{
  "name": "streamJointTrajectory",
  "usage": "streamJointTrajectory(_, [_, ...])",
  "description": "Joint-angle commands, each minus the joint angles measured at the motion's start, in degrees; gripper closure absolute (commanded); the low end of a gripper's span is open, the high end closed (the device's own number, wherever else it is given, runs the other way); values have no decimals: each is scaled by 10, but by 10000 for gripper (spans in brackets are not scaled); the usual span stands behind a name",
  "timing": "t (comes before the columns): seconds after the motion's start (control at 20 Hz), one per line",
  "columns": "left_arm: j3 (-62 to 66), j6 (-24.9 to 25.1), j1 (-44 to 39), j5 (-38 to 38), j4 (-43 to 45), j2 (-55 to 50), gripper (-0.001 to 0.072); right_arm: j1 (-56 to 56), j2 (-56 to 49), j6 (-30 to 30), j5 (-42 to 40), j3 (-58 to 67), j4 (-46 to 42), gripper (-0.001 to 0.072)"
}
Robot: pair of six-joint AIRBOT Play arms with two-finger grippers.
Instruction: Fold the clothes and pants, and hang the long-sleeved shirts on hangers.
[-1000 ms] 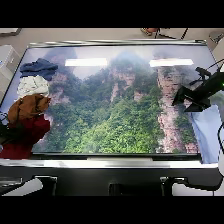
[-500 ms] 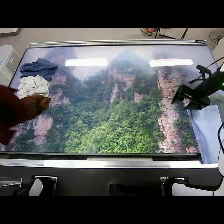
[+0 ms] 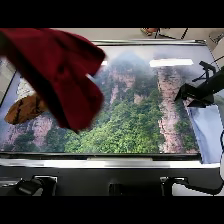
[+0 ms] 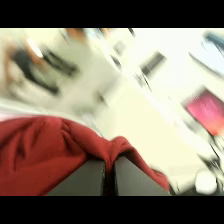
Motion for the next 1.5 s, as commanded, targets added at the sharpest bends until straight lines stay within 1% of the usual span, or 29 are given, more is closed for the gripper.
streamJointTrajectory(0.0, [-4, -18, -139, 30, 3, -136, 685, 0, 35, -9, -36, 1, -75, 41])
streamJointTrajectory(0.05, [-5, -30, -159, 17, 3, -188, 684, 0, 41, -15, -36, 1, -94, 41])
streamJointTrajectory(0.1, [-5, -30, -172, -5, 1, -237, 684, 0, 45, -16, -37, 1, -101, 41])
streamJointTrajectory(0.25, [-4, -30, -204, -100, -12, -383, 684, 0, 42, -16, -35, 0, -91, 43])
streamJointTrajectory(0.3, [-4, -25, -207, -135, -30, -427, 683, 0, 40, -16, -36, 0, -85, 43])
streamJointTrajectory(0.35, [-4, 0, -207, -163, -57, -460, 682, 0, 37, -16, -37, 0, -80, 43])
streamJointTrajectory(0.4, [-3, 40, -206, -186, -97, -485, 626, 0, 33, -16, -37, 0, -78, 43])
streamJointTrajectory(0.45, [3, 83, -200, -209, -140, -501, 316, 0, 28, -14, -36, 0, -73, 43])
streamJointTrajectory(0.5, [14, 123, -186, -233, -160, -502, 168, 0, 22, -14, -35, 0, -58, 43])
streamJointTrajectory(0.55, [33, 137, -166, -259, -152, -495, 168, 0, 16, -14, -35, 0, -45, 42])
streamJointTrajectory(0.6, [54, 136, -139, -287, -128, -483, 168, 0, 10, -15, -35, -1, -29, 40])
streamJointTrajectory(0.65, [79, 131, -103, -318, -96, -468, 68, 0, 3, -17, -36, -1, -12, 38])
streamJointTrajectory(0.7, [100, 114, -65, -352, -65, -454, -10, 0, -7, -23, -37, -1, 12, 14])
streamJointTrajectory(0.8, [124, 105, 16, -426, -16, -433, -8, 0, -32, -28, -37, -1, 59, 5])
streamJointTrajectory(0.85, [120, 90, 52, -460, 10, -425, -7, 0, -48, -30, -38, -2, 86, 5])
streamJointTrajectory(0.9, [110, 86, 80, -493, 35, -423, -4, 0, -63, -32, -42, -1, 107, 4])
streamJointTrajectory(0.95, [92, 86, 97, -513, 50, -423, -3, 0, -80, -32, -49, -2, 123, 4])
streamJointTrajectory(1.0, [60, 86, 108, -517, 53, -423, -2, 0, -95, -32, -54, -2, 135, 4])
streamJointTrajectory(1.1, [-19, 90, 106, -488, 50, -423, -1, 0, -124, -32, -59, -2, 149, 5])
streamJointTrajectory(1.15, [-60, 96, 97, -459, 40, -423, 0, 0, -136, -32, -58, -2, 153, 5])
streamJointTrajectory(1.25, [-132, 123, 72, -388, -2, -428, 0, 0, -153, -35, -59, -2, 153, 5])
streamJointTrajectory(1.35, [-172, 133, 44, -322, -41, -440, 1, 0, -164, -38, -61, -2, 153, 5])
streamJointTrajectory(1.45, [-178, 138, 20, -290, -70, -462, 2, 0, -173, -38, -65, -3, 157, 5])
